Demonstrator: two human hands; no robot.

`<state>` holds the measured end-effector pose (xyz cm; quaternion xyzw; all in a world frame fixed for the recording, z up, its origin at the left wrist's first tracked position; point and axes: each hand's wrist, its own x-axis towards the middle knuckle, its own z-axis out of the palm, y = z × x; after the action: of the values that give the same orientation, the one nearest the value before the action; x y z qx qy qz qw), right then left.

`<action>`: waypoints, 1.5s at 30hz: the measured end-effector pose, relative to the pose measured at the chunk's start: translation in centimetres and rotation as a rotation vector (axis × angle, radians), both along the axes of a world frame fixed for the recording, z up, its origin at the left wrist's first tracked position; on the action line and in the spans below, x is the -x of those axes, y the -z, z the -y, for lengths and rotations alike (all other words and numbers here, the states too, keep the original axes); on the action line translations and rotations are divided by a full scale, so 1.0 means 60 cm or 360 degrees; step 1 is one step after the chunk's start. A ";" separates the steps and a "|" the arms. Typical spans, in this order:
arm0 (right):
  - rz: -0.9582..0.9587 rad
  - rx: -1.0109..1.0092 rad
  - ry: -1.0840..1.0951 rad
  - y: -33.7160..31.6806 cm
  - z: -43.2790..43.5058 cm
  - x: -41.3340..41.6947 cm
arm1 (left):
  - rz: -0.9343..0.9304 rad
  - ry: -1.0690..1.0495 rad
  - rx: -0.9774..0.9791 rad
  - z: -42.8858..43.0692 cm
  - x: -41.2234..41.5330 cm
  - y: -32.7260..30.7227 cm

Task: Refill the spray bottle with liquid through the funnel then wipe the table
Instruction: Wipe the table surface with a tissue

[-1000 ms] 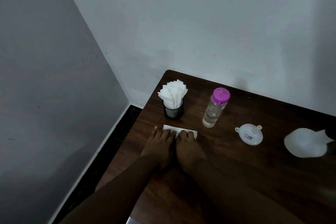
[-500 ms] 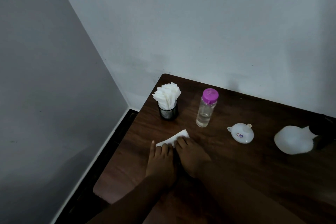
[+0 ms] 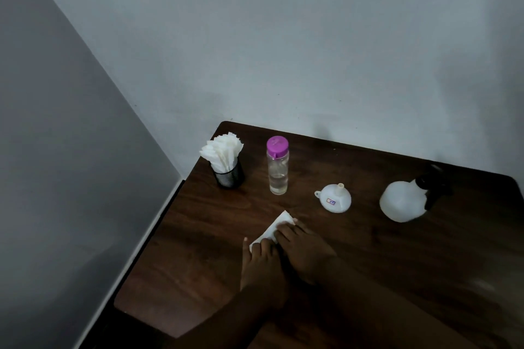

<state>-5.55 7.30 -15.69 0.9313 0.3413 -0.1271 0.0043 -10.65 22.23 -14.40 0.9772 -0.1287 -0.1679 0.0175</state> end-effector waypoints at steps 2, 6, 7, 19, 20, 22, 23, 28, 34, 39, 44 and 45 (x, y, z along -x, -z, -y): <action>0.0030 0.0015 0.0019 0.001 0.029 0.006 | 0.0120 0.0024 0.0006 0.023 0.006 0.003; 0.0000 -0.0037 0.0032 0.015 0.088 0.025 | 0.0160 0.0067 0.0055 0.079 0.023 -0.014; 0.0035 -0.0068 0.0040 0.014 0.101 0.029 | 0.0130 0.0082 0.0045 0.093 0.026 -0.013; 0.0073 -0.0068 0.0153 0.021 0.263 0.079 | -0.0104 0.0202 -0.0054 0.249 0.057 -0.010; 0.0075 -0.0075 0.0176 0.020 0.276 0.083 | -0.0026 0.0217 -0.0051 0.260 0.060 0.001; 0.0077 -0.0102 0.0229 0.018 0.305 0.093 | 0.0065 0.0257 0.0010 0.287 0.065 0.015; 0.0074 -0.0114 0.0254 0.017 0.317 0.097 | 0.0066 0.0284 0.0021 0.298 0.067 0.011; 0.0064 -0.0101 0.0353 0.017 0.385 0.123 | 0.0097 0.0410 0.0088 0.364 0.073 0.012; 0.0019 -0.0046 0.0493 0.010 0.455 0.150 | 0.0127 0.0571 0.0122 0.437 0.081 0.023; -0.0008 0.0080 0.0543 0.007 0.506 0.173 | -0.0058 0.0699 0.0038 0.485 0.076 0.005; 0.0002 0.0206 0.0685 0.018 0.541 0.200 | -0.0068 0.0769 0.0073 0.520 0.076 0.006; -0.0015 0.0202 0.0752 0.020 0.546 0.204 | -0.0067 0.0789 0.0080 0.525 0.078 0.006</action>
<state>-17.81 -25.43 -16.86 0.9825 0.1054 -0.1502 0.0311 -15.33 -9.27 -14.74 0.9113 -0.3684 -0.1842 0.0028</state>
